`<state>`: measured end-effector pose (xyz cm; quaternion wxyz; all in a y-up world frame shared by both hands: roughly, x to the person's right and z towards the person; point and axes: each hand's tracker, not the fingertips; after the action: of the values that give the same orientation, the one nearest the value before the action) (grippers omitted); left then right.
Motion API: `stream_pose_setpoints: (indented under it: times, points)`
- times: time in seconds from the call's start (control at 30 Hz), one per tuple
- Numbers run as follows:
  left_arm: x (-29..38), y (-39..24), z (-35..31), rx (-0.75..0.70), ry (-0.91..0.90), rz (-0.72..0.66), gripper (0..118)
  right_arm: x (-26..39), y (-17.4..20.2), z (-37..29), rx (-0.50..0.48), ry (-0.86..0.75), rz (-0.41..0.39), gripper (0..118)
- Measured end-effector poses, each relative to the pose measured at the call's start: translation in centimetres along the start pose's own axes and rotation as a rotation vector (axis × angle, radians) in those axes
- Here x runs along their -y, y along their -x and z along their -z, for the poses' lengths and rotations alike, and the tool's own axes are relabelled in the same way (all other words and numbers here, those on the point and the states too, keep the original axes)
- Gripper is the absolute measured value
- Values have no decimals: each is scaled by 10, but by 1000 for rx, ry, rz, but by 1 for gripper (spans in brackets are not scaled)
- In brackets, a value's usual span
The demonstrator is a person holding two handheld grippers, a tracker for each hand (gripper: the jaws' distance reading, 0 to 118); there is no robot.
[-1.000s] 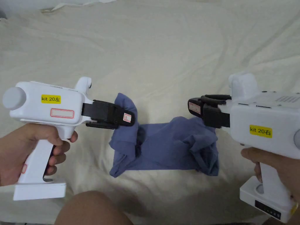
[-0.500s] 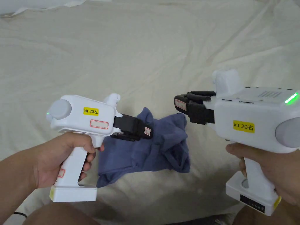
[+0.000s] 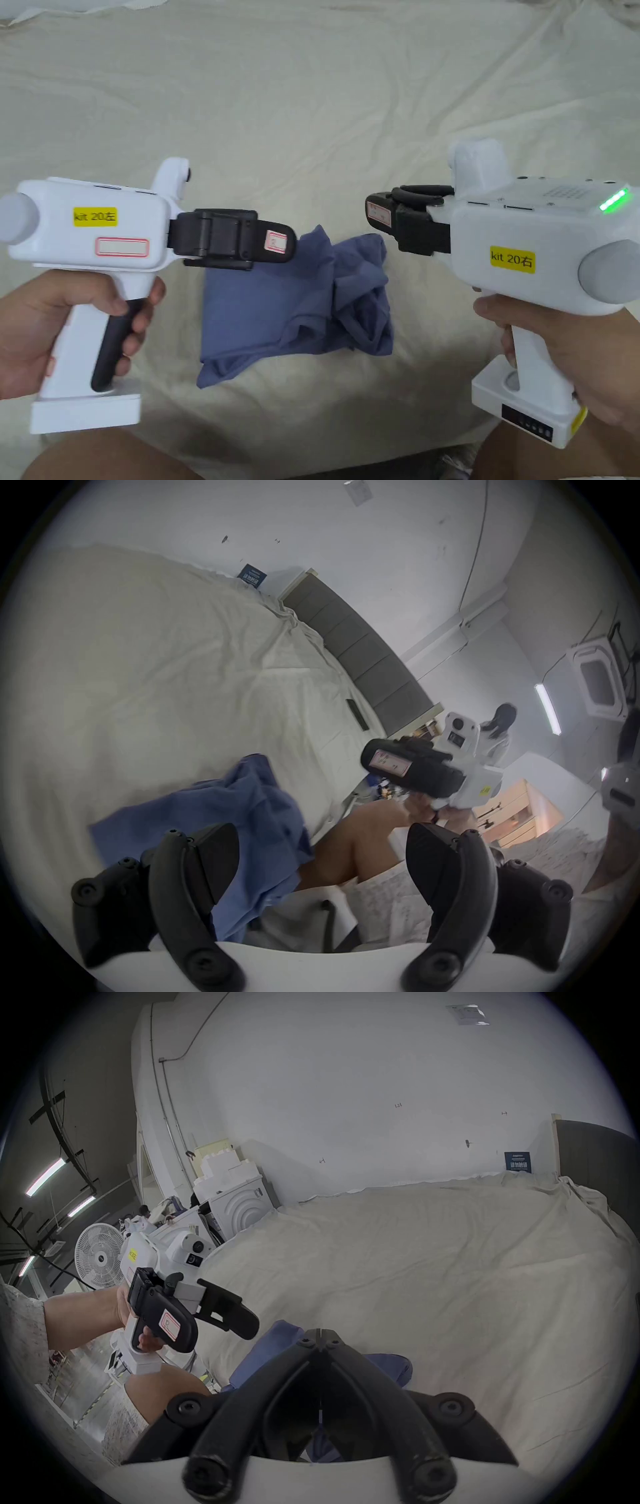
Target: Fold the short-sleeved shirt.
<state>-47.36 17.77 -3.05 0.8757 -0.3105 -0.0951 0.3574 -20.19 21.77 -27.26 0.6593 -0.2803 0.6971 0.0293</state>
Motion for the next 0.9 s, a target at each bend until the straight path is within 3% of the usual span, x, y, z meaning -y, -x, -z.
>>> stream_pose_setpoints:
  times: [0.03,0.07,0.13,0.17,0.4,0.6,0.7,0.77,0.83,0.9]
  points:
    - [4,2,-4,-30,5,14,94,1,1,-1,0,-4,2,0]
    - [8,5,-5,-46,7,17,81,2,3,-2,-1,-9,8,0]
    - [18,14,-2,-70,-10,-9,22,5,6,-6,-8,-18,18,0]
    - [21,19,1,-60,-16,-44,8,6,7,-7,-10,-20,20,0]
    - [48,37,46,119,1,-166,4,20,-1,-16,-11,-31,47,0]
    - [65,54,110,142,69,-252,4,30,-4,-25,12,-33,80,0]
    - [69,47,131,131,169,-211,4,32,-7,-25,23,-28,83,0]
    - [61,41,127,156,158,-190,4,31,-9,-25,26,-23,85,0]
    - [38,38,104,225,39,-196,4,29,-12,-24,33,-22,88,0]
    - [21,45,89,189,12,-189,4,27,-15,-23,35,-21,87,0]
